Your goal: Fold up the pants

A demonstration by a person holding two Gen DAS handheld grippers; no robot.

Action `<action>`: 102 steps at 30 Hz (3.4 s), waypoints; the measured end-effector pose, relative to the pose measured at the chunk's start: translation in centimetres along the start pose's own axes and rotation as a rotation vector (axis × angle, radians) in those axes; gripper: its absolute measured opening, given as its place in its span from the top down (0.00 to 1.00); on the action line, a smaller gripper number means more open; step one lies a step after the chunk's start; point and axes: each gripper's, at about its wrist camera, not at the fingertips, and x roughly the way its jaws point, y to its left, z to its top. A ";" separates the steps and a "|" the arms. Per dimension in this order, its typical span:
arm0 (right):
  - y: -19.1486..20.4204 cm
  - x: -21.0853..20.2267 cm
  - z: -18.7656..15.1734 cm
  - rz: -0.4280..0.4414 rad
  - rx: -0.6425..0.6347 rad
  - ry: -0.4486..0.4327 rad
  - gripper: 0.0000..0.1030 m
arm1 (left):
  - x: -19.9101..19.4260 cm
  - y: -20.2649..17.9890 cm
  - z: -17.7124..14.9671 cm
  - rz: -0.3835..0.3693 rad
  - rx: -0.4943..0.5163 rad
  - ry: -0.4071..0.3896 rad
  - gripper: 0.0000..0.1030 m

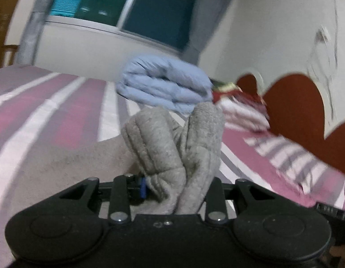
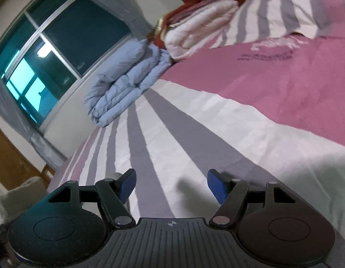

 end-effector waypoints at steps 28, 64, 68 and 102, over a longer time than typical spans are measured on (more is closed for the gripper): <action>-0.6 -0.2 -0.4 -0.034 0.008 0.007 0.30 | 3.2 -9.4 -6.4 -0.025 0.475 0.117 0.37; 9.0 3.9 -5.6 0.390 0.022 0.177 0.68 | -9.9 11.9 -6.1 0.363 0.061 0.025 0.16; 5.7 6.6 -6.1 0.255 0.133 0.278 0.67 | -9.5 12.0 -6.2 0.368 0.055 0.052 0.16; 7.5 -4.5 -7.7 0.154 -0.085 0.087 0.20 | -13.6 6.8 -9.0 0.387 0.031 0.090 0.22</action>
